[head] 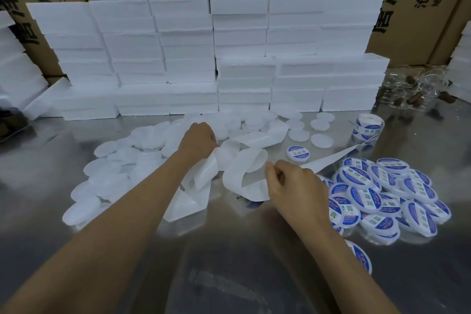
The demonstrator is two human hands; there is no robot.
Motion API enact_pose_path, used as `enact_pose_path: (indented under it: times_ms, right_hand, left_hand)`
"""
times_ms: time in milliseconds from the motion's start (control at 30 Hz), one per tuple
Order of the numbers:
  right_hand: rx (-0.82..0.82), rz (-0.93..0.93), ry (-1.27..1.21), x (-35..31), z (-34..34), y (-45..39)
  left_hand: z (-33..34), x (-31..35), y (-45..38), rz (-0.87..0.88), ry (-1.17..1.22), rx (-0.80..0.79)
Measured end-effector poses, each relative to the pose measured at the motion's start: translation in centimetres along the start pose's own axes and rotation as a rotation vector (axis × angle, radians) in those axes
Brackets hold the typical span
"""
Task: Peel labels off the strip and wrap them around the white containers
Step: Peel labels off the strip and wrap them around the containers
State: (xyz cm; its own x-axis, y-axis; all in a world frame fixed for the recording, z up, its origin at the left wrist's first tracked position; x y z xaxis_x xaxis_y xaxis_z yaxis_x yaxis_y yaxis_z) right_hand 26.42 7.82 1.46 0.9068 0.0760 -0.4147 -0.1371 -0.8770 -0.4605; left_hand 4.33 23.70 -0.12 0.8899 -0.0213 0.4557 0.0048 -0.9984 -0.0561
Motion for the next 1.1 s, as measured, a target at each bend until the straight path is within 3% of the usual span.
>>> enact_pose_path:
  times_ms: [133, 333, 433, 633, 767, 1100]
  right_hand:
    - [-0.046, -0.100, -0.175, -2.0, 0.6, 0.5]
    - [-0.389, -0.317, -0.122, -3.6, 4.8, 2.3]
    - [-0.384, -0.192, -0.227, -2.7, 4.3, 1.9]
    - [-0.443, 0.150, -0.762, -1.4, 3.8, 2.1]
    - [-0.468, 0.166, -0.825, -1.5, 3.2, 2.0]
    - [-0.589, 0.168, -0.958, -2.1, 3.6, 2.5]
  left_hand:
    - [-3.5, 0.4, 0.7, 0.057, 0.200, 0.150]
    - [-9.3, 0.2, 5.2, 0.069, 0.562, 0.261]
    - [-10.5, 0.8, 8.4, 0.092, 0.743, 0.232]
    - [-8.8, 3.8, 14.1, 0.210, 0.891, 0.092]
    - [-6.3, 6.5, 15.9, 0.356, 0.949, 0.050]
    - [0.5, 4.9, 15.3, 0.204, 0.913, -0.073]
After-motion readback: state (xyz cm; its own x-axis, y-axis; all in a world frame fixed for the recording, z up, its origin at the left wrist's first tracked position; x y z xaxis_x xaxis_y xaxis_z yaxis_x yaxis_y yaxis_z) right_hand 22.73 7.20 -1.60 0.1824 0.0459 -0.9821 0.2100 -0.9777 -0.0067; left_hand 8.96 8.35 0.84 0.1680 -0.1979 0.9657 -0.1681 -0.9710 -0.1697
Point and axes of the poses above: each hand's wrist, its own y-axis away from the middle knuckle, its own z-axis out of the palm, x = y × z, the point moved 10 cm from there along -y, towards the middle knuckle, and after that the axes turned 2 degrees about -x, right-handed, at the moved point
